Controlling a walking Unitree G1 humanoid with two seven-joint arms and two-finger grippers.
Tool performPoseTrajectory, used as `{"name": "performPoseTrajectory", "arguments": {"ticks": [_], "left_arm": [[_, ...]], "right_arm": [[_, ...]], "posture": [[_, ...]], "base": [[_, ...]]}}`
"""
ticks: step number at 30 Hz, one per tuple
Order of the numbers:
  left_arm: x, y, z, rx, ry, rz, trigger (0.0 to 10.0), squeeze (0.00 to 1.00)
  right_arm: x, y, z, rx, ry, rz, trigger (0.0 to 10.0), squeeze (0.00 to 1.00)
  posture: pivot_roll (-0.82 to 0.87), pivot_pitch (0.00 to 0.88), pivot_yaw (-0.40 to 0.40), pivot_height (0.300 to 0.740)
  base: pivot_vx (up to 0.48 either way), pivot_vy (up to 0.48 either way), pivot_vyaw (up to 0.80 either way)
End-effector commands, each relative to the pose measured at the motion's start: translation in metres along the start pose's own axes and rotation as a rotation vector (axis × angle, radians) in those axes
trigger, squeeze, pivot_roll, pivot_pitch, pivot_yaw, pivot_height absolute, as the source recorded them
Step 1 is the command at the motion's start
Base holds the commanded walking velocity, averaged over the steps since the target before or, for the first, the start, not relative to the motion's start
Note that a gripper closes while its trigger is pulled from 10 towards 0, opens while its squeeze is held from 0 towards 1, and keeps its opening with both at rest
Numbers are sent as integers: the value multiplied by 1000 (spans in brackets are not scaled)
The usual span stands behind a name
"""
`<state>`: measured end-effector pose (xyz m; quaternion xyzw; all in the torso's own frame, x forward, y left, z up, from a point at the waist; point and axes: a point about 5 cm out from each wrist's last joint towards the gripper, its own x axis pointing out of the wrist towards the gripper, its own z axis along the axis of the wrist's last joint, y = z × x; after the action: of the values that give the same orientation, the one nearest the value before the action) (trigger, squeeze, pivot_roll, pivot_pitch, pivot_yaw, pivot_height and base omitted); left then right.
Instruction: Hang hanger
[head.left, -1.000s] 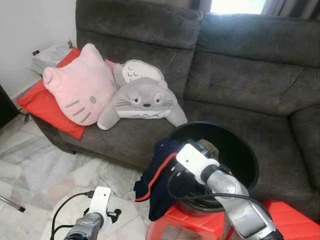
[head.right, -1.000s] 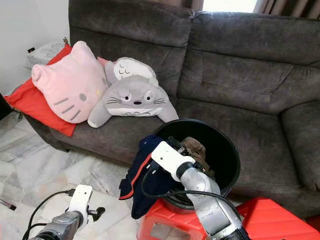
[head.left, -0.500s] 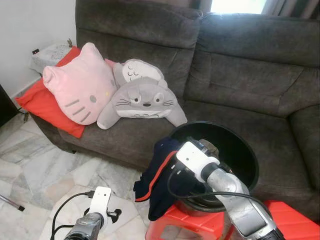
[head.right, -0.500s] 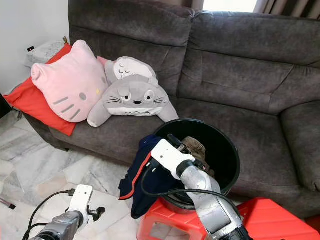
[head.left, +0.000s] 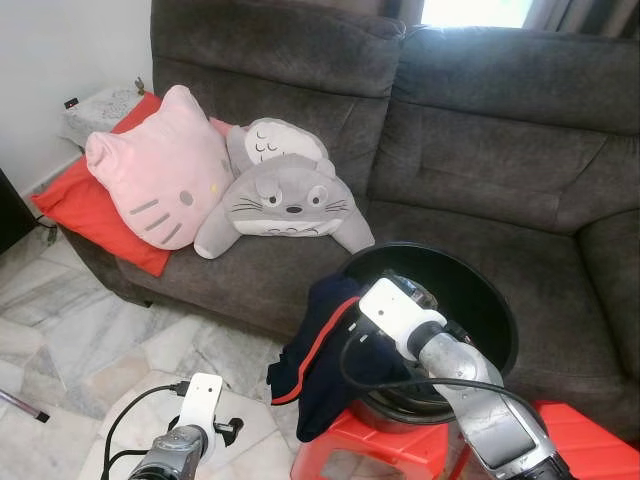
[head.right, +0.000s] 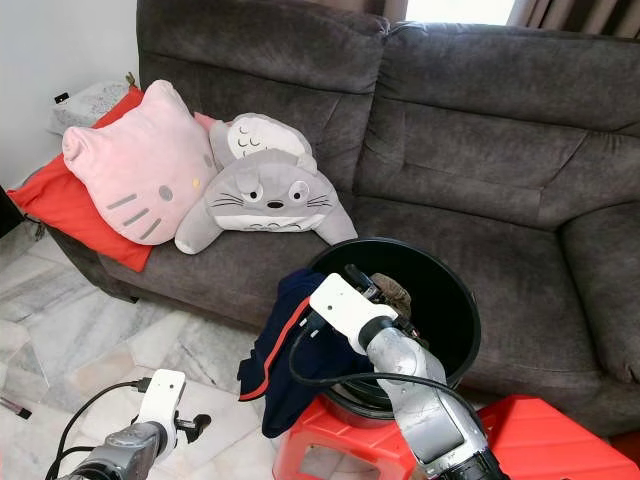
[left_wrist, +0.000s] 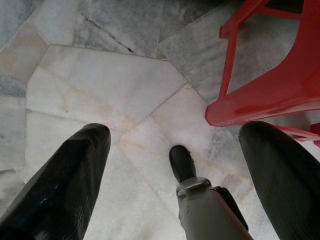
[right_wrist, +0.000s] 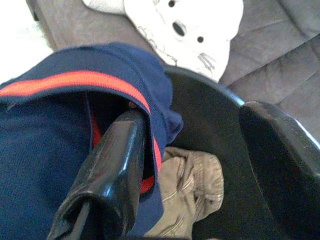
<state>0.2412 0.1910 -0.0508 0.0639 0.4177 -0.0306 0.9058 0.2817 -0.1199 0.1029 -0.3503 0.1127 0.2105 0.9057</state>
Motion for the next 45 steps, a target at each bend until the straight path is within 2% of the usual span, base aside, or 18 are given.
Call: {"name": "performPoseTrajectory", "arguments": {"ticks": [1,4,6,7,17,23,38,39,40,41,42,43,45], "left_arm": [[1,-2,3,11,-3,-12,10000,0],[1,-2,3,11,-3,-12,10000,0],[1,-2,3,11,-3,-12,10000,0],[1,-2,3,11,-4,-11,10000,0],[1,-2,3,12,-4,-10,10000,0],[1,-2,3,12,-4,-10,10000,0],[1,-2,3,11,-6,-9,10000,0],[1,-2,3,11,-6,-10,10000,0],[1,-2,3,11,-6,-10,10000,0],[1,-2,3,12,-6,-10,10000,0],[1,-2,3,12,-6,-10,10000,0],[1,-2,3,12,-6,-10,10000,0],[1,-2,3,13,-6,-10,10000,0]], "right_arm": [[0,3,-4,16,27,12,10000,0],[1,3,-5,49,31,5,10000,0],[3,5,-8,162,54,-15,10000,0],[3,6,-9,186,60,-21,10000,0],[11,6,-17,309,103,-68,10000,0],[17,11,-20,358,128,-52,10000,0],[28,23,-12,334,60,24,10000,0],[28,23,-11,335,57,26,9020,0],[29,24,-11,335,55,26,4627,0],[29,24,-11,335,52,27,4627,0],[29,24,-11,335,51,27,1804,0],[29,24,-12,335,51,26,0,0],[30,24,-12,336,52,25,0,0]], "posture": [[-119,0,-35,740],[-119,0,-35,740],[-119,0,-35,740],[-119,0,-35,740],[-115,0,-30,740],[-113,0,-30,740],[-111,0,-32,740],[-111,0,-32,740],[-111,0,-32,740],[-111,0,-32,740],[-111,0,-32,740],[-111,0,-32,740],[-111,0,-32,740]], "base": [[0,0,0],[0,0,0],[0,0,0],[0,0,0],[0,0,0],[0,0,0],[0,0,0],[0,0,0],[0,0,0],[0,0,0],[0,0,0],[0,0,0],[0,0,0]]}}
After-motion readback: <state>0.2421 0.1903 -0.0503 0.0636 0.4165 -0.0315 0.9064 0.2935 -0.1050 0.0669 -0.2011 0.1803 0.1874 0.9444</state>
